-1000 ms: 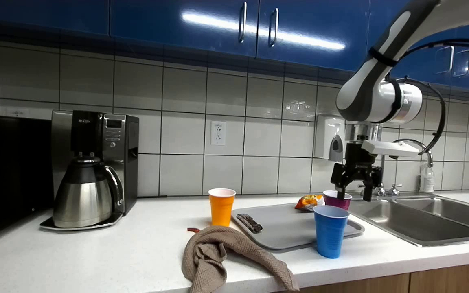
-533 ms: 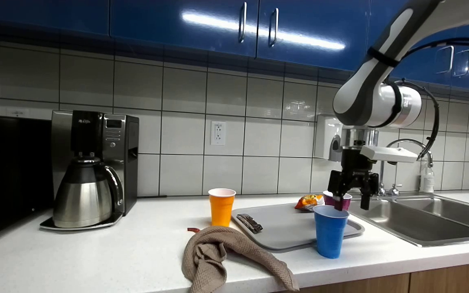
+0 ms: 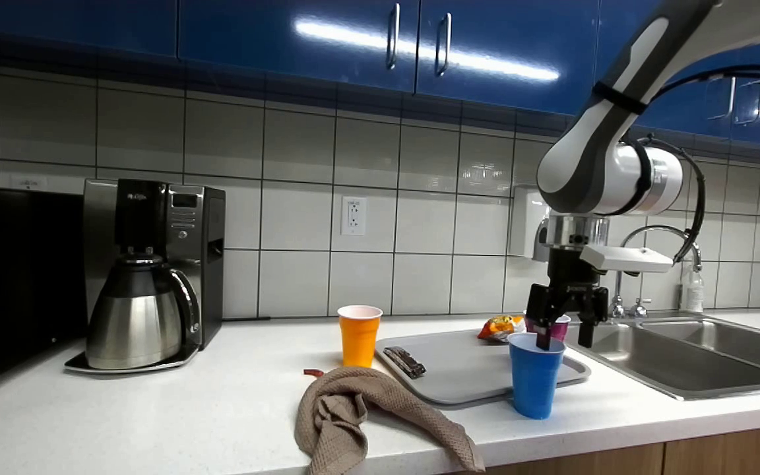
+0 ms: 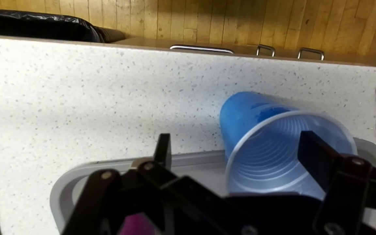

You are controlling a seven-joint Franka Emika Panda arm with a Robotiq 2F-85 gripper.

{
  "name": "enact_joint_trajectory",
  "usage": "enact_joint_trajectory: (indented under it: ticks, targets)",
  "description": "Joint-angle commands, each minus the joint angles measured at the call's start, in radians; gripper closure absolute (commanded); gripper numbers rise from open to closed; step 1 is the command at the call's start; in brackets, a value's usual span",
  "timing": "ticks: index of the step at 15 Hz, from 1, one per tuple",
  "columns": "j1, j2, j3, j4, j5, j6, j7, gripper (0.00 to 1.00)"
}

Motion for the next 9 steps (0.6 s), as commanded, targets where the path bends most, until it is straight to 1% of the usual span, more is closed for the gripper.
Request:
enact_joint_trajectory:
  ticks: [1, 3, 4, 9]
  targets:
    - [-0.013, -0.001, 0.022, -0.025, -0.024, 0.056, 0.053, 0.00]
    - [-0.015, 0.008, 0.024, -0.025, -0.026, 0.071, 0.073, 0.00]
    - [-0.022, 0.014, 0.029, -0.029, -0.045, 0.092, 0.104, 0.00]
    - [-0.041, 0.034, 0.042, -0.027, -0.156, 0.104, 0.233, 0.00]
